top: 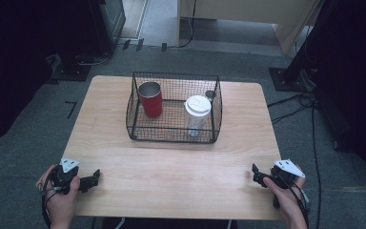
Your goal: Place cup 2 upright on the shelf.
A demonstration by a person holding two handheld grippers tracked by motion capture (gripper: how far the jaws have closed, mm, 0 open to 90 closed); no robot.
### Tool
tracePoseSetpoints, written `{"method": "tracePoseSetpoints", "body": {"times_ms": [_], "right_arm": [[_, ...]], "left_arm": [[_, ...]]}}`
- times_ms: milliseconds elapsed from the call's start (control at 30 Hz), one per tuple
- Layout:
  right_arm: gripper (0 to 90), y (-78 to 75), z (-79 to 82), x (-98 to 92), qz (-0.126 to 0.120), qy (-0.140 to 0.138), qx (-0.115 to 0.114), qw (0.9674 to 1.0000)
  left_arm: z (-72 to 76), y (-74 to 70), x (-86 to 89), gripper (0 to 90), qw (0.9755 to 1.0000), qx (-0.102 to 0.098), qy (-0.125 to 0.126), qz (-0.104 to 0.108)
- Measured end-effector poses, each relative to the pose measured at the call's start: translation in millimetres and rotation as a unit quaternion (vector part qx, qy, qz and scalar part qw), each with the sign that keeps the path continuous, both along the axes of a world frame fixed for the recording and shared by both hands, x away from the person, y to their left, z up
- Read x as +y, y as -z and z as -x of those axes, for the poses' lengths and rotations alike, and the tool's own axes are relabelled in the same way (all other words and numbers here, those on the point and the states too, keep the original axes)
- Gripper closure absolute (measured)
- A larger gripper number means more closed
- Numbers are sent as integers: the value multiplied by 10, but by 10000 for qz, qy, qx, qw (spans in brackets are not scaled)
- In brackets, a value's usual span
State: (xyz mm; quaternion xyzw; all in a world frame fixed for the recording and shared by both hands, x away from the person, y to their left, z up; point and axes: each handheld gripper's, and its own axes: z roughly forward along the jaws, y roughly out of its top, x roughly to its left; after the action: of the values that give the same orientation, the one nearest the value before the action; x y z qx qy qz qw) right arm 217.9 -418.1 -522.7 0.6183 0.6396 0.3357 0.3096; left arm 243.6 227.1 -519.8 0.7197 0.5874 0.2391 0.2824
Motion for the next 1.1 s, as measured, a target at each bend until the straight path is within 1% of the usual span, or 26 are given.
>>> {"method": "tracePoseSetpoints", "body": {"times_ms": [100,200,267,300,367,433,500,533,1100], "right_arm": [[0,2,0,-9,-11,-33,37,10000],[0,12,-13,-14,-10,-77,233,9997],[8,19,-22,-1,29,-181,337,9993],[21,25,-27,10,106,-251,408,9988],[18,41,-39,39,225,-377,642,9970],[18,44,-44,42,162,-494,672,9964],[17,45,-50,29,67,-541,735,9958],[17,45,-55,23,33,-551,750,9957],[9,47,-83,48,38,-478,761,9959]], "left_arm": [[0,0,0,1,10000,1,2,-1],[0,0,0,1,10000,-2,1,0],[0,0,0,1,10000,-1,1,0],[0,0,0,1,10000,-1,1,0],[0,0,0,1,10000,0,0,-1],[0,0,1,1,10000,-3,3,-5],[0,0,1,1,10000,-2,3,-7],[0,0,1,1,10000,-1,4,-6],[0,0,1,1,10000,-2,5,-6]]}}
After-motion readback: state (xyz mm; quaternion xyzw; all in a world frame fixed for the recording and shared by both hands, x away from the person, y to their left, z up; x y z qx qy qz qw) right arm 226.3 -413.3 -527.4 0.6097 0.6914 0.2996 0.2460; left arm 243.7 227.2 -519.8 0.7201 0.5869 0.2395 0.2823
